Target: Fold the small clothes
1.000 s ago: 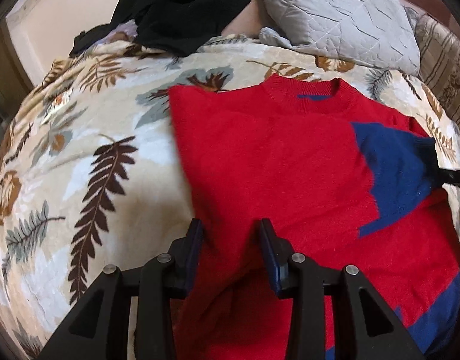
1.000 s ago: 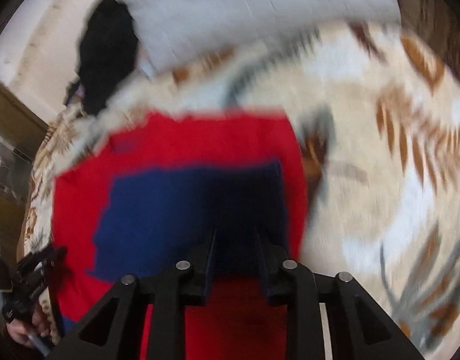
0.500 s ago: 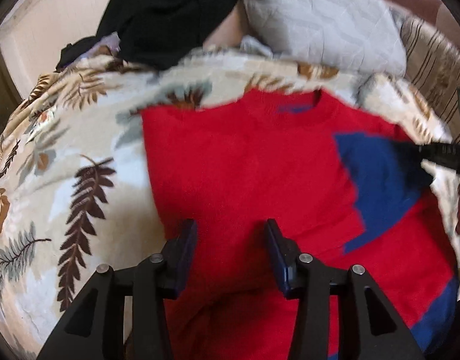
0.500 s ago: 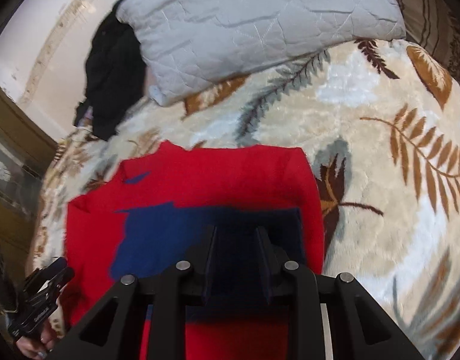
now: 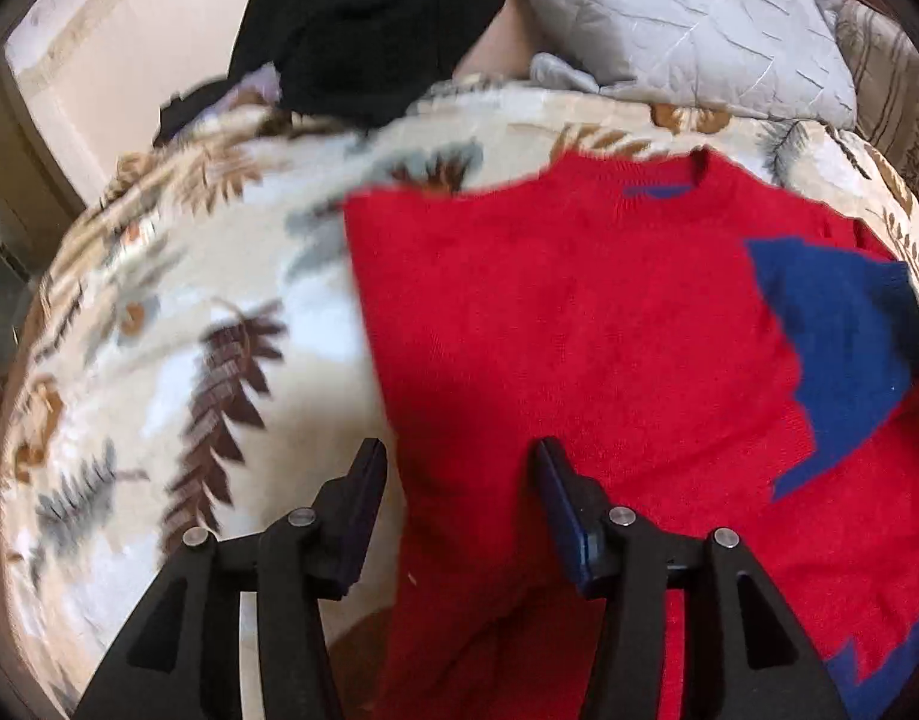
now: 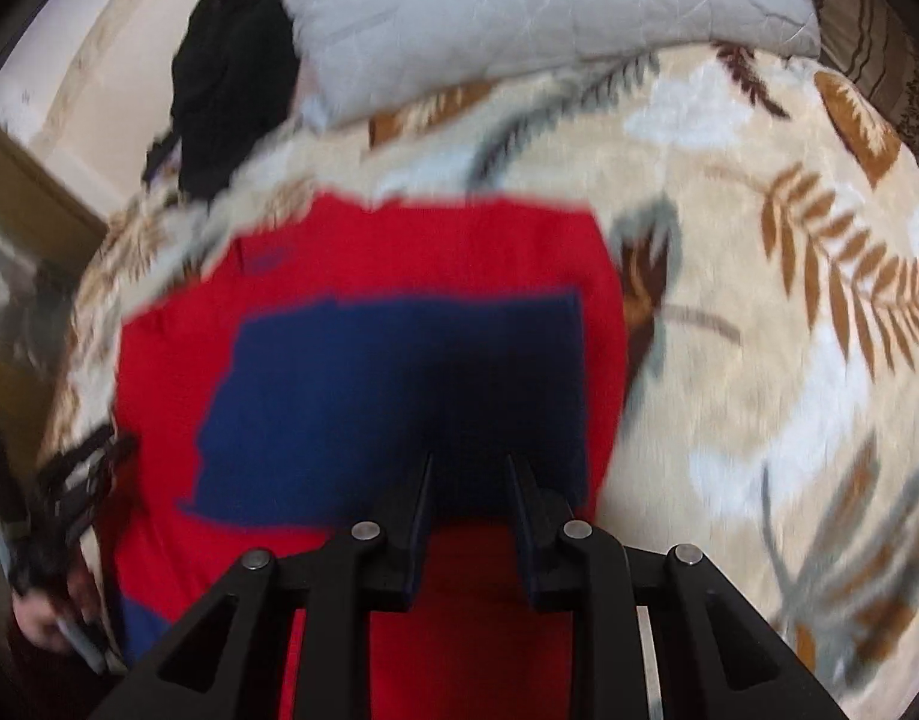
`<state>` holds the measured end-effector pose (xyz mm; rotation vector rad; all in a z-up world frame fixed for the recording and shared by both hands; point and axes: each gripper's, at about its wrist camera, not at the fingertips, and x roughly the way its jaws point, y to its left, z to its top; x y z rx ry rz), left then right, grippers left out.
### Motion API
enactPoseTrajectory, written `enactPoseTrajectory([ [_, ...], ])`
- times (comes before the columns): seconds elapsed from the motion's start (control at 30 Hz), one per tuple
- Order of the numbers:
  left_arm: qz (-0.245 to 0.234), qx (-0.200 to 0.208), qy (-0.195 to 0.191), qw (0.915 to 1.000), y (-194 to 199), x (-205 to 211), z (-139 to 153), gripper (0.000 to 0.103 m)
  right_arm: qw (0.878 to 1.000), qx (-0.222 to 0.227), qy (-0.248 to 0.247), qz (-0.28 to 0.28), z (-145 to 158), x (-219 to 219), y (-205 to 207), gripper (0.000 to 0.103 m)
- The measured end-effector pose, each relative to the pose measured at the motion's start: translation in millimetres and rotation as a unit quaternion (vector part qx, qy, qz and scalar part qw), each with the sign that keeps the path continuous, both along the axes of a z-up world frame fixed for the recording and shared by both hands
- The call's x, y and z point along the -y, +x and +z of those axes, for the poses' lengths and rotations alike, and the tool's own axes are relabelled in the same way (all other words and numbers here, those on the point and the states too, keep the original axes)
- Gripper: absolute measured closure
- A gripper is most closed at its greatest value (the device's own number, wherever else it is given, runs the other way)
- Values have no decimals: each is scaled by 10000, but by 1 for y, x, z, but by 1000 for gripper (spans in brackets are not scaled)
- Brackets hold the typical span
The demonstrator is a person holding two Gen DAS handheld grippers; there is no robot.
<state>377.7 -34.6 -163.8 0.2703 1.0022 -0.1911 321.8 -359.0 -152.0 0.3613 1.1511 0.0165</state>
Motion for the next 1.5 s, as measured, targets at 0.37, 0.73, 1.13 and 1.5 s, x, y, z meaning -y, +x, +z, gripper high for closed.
enactPoseTrajectory([
  [0.37,-122,291,-456,9985,-52,-35,45,47,9952,865,407,186,34,3,-74,74],
  [0.73,-251,240,-1297,9909,-188,-93,40,36,9804,1637,1095,-57,49,24,-185,15],
  [1.13,-84,-857,-2154,9727,-251,-104,-9,57,9904,606,1180,397,-1,-8,-244,15],
  [1.5,237,-1497,-2342,9603,-256,-98,-32,50,9924,380,1090,435,-14,-22,-242,16],
])
